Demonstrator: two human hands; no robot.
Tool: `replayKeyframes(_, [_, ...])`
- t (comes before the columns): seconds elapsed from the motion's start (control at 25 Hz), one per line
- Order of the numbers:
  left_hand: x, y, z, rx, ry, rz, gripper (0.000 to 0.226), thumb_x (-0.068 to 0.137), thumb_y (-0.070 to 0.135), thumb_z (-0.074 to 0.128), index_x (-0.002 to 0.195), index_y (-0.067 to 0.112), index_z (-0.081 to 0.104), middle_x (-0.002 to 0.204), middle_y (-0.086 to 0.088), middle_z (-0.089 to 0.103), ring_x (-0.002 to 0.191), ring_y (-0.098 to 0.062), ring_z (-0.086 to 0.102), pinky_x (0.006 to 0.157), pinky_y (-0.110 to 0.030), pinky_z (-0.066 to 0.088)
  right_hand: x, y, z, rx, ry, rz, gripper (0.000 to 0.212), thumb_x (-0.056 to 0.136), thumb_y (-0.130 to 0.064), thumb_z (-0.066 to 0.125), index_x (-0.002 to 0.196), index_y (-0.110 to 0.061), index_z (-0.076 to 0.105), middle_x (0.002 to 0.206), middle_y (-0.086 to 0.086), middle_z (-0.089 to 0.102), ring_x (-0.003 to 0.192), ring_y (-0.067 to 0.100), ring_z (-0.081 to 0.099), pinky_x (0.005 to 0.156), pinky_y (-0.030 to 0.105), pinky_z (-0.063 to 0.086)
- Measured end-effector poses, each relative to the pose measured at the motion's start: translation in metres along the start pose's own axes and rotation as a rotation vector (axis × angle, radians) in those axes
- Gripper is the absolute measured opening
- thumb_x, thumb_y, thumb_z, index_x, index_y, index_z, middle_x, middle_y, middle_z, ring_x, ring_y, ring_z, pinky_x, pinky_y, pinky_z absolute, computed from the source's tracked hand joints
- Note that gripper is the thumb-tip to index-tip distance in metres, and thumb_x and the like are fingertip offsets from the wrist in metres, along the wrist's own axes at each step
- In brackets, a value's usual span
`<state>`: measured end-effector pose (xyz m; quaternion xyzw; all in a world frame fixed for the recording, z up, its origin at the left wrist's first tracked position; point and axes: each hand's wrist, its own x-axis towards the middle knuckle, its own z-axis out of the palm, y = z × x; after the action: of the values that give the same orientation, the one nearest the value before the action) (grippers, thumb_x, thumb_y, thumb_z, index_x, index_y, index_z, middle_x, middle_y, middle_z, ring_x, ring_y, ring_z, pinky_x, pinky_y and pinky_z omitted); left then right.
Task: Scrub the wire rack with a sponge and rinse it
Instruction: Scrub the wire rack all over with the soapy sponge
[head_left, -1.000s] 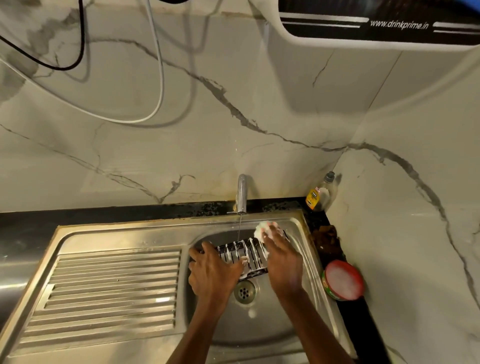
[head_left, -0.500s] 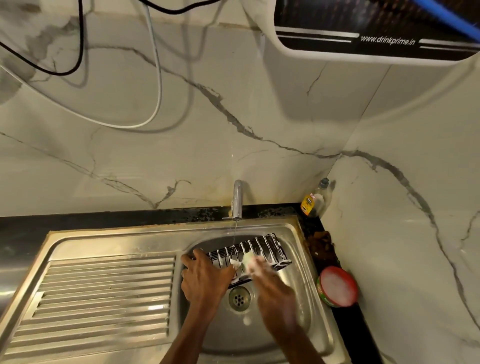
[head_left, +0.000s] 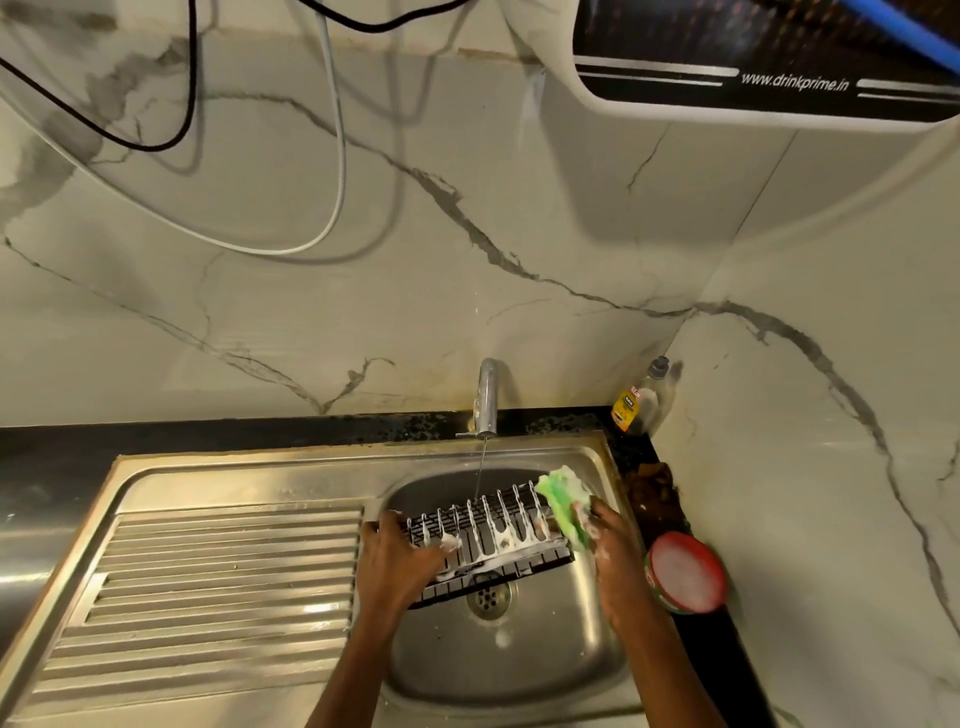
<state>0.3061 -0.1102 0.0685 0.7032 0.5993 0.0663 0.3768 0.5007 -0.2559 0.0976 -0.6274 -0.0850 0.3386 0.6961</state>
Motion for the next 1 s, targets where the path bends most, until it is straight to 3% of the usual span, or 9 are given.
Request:
replayKeyframes(0.08, [0.015,-0.019,0.012,-0.12,-0.042,-0.011,0.105,0.048,0.076,0.07,0.137,0.023,0.054,0.132,-0.011,0.057,0.105,-0.024,0.065,0.09,-0.049,0.061,0.001,-0.001,0.007,0.029,-0.039,0.023,0.027,0.099,0.0,0.045,0.116,-0.007,0.065,0.096,0.0,0.078,0.084,0.009,0.074,0.09,0.036,0.054])
replayKeyframes(0.2, [0.037,-0.04,0.029,-0.208,-0.142,-0.079,0.09,0.06,0.06,0.081,0.137,0.022,0.053,0.133,-0.01,0.062,0.108,-0.025,0.067,0.092,-0.045,0.06,0.004,-0.001,0.017,0.06,-0.08,0.002,0.026,0.095,-0.008,0.053,0.119,-0.008,0.065,0.111,0.02,0.072,0.087,0.033,0.071,0.075,0.04,0.057])
replayKeyframes(0.32, [0.009,-0.016,0.001,-0.219,-0.009,-0.029,0.066,0.075,0.035,0.081,0.132,0.016,0.054,0.126,-0.008,0.065,0.099,-0.023,0.069,0.083,-0.037,0.062,0.004,0.004,0.026,-0.115,-0.161,-0.053,0.026,0.099,-0.009,0.053,0.123,-0.007,0.063,0.113,0.019,0.071,0.092,0.046,0.069,0.081,0.048,0.059])
replayKeyframes(0.4, [-0.014,0.003,-0.006,-0.384,0.109,0.039,0.034,0.086,0.015,0.075,0.118,0.016,0.063,0.108,-0.001,0.072,0.084,-0.013,0.071,0.068,-0.026,0.059,0.002,0.002,0.032,-0.152,-0.187,-0.063,0.026,0.096,-0.008,0.056,0.121,-0.006,0.064,0.112,0.016,0.072,0.094,0.043,0.071,0.08,0.044,0.06])
replayKeyframes(0.48, [-0.028,0.029,-0.009,-0.666,-0.035,0.021,0.01,0.095,0.011,0.068,0.104,0.011,0.072,0.095,-0.005,0.077,0.079,-0.015,0.072,0.071,-0.028,0.06,-0.003,0.0,0.042,-0.247,-0.186,-0.079,0.019,0.095,-0.011,0.059,0.111,-0.016,0.066,0.104,0.005,0.074,0.096,0.02,0.073,0.08,0.031,0.059])
replayKeyframes(0.52, [-0.028,0.041,-0.004,-0.81,-0.15,-0.04,0.013,0.098,0.016,0.064,0.102,0.007,0.074,0.093,-0.011,0.077,0.078,-0.02,0.073,0.075,-0.033,0.059,-0.006,0.0,0.046,-0.293,-0.204,-0.092,0.014,0.097,-0.009,0.058,0.105,-0.019,0.065,0.098,0.0,0.074,0.092,0.008,0.072,0.079,0.026,0.058])
replayKeyframes(0.6, [-0.023,0.054,0.007,-0.926,-0.284,-0.161,0.029,0.093,0.031,0.063,0.1,0.005,0.076,0.092,-0.019,0.075,0.08,-0.028,0.07,0.078,-0.04,0.056,-0.009,0.006,0.051,-0.402,-0.259,-0.126,0.011,0.099,-0.01,0.056,0.104,-0.017,0.063,0.096,-0.001,0.074,0.091,0.006,0.072,0.083,0.033,0.059])
replayKeyframes(0.8, [-0.016,0.064,0.016,-1.049,-0.242,-0.35,0.032,0.097,0.031,0.055,0.096,0.009,0.078,0.09,-0.018,0.079,0.086,-0.035,0.075,0.081,-0.046,0.061,-0.017,0.006,0.057,-0.493,-0.304,-0.194,0.013,0.101,-0.016,0.056,0.113,-0.016,0.059,0.11,0.004,0.072,0.1,0.016,0.071,0.082,0.039,0.06])
replayKeyframes(1.0, [-0.03,0.058,0.011,-0.965,0.004,-0.255,0.022,0.101,0.032,0.062,0.088,0.015,0.067,0.082,-0.01,0.075,0.081,-0.027,0.072,0.077,-0.042,0.057,0.0,-0.008,0.022,-0.315,0.098,-0.169,0.008,0.085,-0.023,0.064,0.091,-0.029,0.063,0.103,0.016,0.07,0.085,0.037,0.07,0.065,0.05,0.06])
